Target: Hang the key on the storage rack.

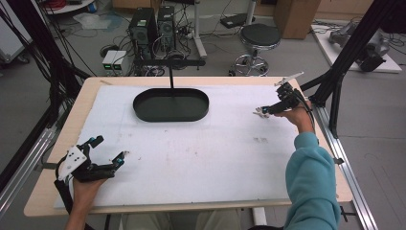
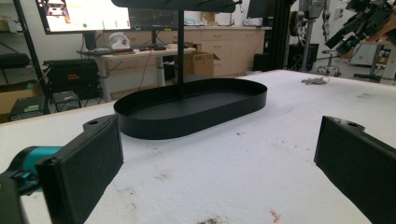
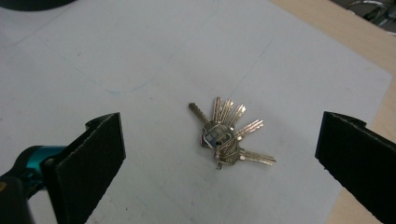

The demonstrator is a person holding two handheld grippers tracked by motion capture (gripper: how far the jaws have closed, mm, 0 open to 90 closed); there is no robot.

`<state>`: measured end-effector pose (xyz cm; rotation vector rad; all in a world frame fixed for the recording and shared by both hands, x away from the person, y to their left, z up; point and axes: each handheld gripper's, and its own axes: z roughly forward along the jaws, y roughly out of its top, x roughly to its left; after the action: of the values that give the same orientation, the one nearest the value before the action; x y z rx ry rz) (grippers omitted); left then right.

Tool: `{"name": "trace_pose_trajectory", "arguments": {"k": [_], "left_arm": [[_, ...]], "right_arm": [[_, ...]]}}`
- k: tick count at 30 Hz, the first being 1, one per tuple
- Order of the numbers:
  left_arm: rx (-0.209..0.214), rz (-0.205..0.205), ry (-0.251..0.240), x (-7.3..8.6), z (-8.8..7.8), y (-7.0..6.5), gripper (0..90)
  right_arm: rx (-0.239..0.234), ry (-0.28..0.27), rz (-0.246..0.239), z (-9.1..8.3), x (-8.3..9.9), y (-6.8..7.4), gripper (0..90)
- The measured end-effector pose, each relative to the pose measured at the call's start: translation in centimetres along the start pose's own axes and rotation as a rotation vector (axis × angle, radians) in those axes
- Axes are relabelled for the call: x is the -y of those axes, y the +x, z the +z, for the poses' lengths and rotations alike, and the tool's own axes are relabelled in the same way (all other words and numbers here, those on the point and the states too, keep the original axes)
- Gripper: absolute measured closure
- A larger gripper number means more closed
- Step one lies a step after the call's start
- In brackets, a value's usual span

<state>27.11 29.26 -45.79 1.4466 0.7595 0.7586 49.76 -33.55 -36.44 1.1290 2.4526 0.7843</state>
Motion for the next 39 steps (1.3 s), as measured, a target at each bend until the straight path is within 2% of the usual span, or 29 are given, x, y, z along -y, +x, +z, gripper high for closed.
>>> {"name": "trace_pose_trajectory", "arguments": {"k": [4, 9, 19, 20, 22, 24, 28, 39], "left_arm": [[0.000, -0.005, -0.002, 0.0, 0.0, 0.0, 1.7], [0.000, -0.007, -0.003, 0.0, 0.0, 0.0, 1.7], [0.000, -0.003, -0.001, 0.0, 0.0, 0.0, 1.7], [0.001, -0.004, -0.002, 0.0, 0.0, 0.0, 1.7], [0.000, -0.008, -0.003, 0.0, 0.0, 0.0, 1.7], [0.000, -0.007, -0.003, 0.0, 0.0, 0.0, 1.7], [0.002, 0.001, -0.001, 0.0, 0.0, 0.0, 1.7], [0.002, -0.002, -0.003, 0.0, 0.0, 0.0, 1.7]], "right_arm": [[-0.005, 0.037, -0.020, 0.7, 0.1, -0.2, 4.7], [0.009, 0.091, -0.012, 1.5, 0.5, -0.8, 4.8], [0.009, 0.143, 0.031, 2.9, 0.9, -1.3, 6.4], [0.006, 0.153, 0.042, 3.0, 0.9, -1.2, 8.8], [0.001, 0.164, 0.025, 3.1, 0.9, -1.4, 18.4], [0.006, 0.164, 0.032, 3.3, 0.9, -1.4, 18.9], [0.014, 0.187, 0.027, 3.5, 0.9, -1.4, 25.9], [-0.014, 0.222, 0.034, 3.8, 1.0, -1.6, 51.6]]}}
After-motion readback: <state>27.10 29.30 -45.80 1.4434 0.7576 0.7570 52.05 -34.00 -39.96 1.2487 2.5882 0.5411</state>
